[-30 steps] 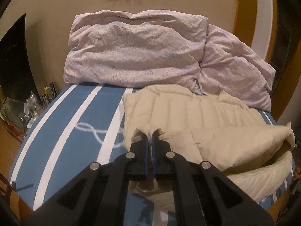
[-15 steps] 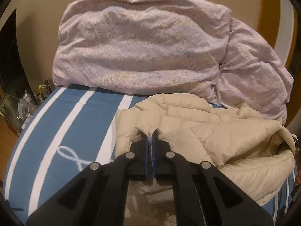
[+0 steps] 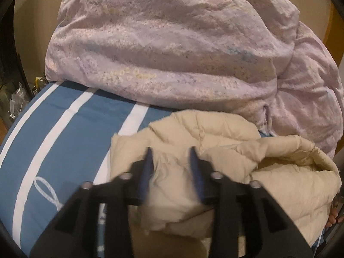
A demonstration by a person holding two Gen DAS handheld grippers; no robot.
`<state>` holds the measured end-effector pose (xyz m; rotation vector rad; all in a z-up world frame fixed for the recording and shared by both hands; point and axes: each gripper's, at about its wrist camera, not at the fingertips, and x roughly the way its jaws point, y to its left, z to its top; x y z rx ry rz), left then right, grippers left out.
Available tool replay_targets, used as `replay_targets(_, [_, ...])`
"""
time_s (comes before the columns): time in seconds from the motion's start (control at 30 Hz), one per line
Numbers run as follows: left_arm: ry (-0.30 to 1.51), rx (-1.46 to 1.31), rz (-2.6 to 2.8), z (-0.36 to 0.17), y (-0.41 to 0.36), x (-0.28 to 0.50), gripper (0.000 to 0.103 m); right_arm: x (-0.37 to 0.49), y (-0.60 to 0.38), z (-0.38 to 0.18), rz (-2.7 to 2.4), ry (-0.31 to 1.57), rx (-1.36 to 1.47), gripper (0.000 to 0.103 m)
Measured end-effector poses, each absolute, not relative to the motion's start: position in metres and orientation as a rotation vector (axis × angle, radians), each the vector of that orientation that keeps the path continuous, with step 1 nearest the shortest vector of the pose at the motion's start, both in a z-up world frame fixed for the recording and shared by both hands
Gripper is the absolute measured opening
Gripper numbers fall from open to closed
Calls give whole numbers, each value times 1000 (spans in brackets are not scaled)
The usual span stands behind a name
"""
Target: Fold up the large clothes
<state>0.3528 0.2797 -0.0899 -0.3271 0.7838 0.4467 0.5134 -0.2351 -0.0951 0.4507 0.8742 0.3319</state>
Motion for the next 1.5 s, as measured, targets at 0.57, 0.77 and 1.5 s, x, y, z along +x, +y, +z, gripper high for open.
replay_targets(0.57, [695,-295,477,-36,269,286,77,446,-263,-39,309,761,345,75])
replay_targets(0.77, [713,-247,456,-39,249,282,77,440,-243,-39,344,786,294,75])
replay_targets(1.5, [798,-120,565,-112,242,362,77,498,-181,-115,198,872,63,74])
